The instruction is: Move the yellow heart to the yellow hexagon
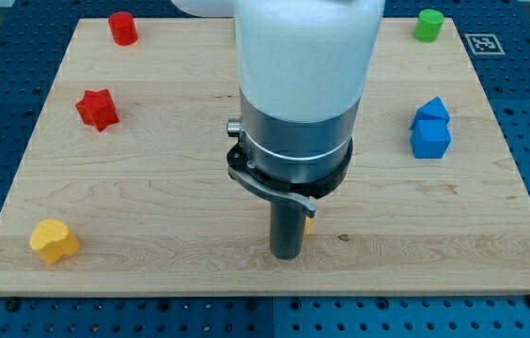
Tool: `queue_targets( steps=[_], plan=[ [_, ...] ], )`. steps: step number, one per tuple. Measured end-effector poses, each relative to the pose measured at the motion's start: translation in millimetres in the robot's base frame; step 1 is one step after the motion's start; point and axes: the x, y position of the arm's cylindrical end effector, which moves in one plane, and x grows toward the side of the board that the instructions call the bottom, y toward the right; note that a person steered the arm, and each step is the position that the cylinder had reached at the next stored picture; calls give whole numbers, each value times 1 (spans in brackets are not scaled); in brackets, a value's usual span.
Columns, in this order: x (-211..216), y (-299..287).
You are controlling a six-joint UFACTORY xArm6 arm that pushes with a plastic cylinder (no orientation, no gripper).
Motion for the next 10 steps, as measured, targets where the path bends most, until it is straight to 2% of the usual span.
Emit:
queue_targets(
  steps=[1, 2, 3, 4, 5, 6, 8, 10],
  plan=[
    [-1, -39],
    [-28, -96],
    [-78, -157],
    [-90, -251],
    [-71, -301],
    [-10, -290],
    [-5, -281],
    [-3, -192]
  ],
)
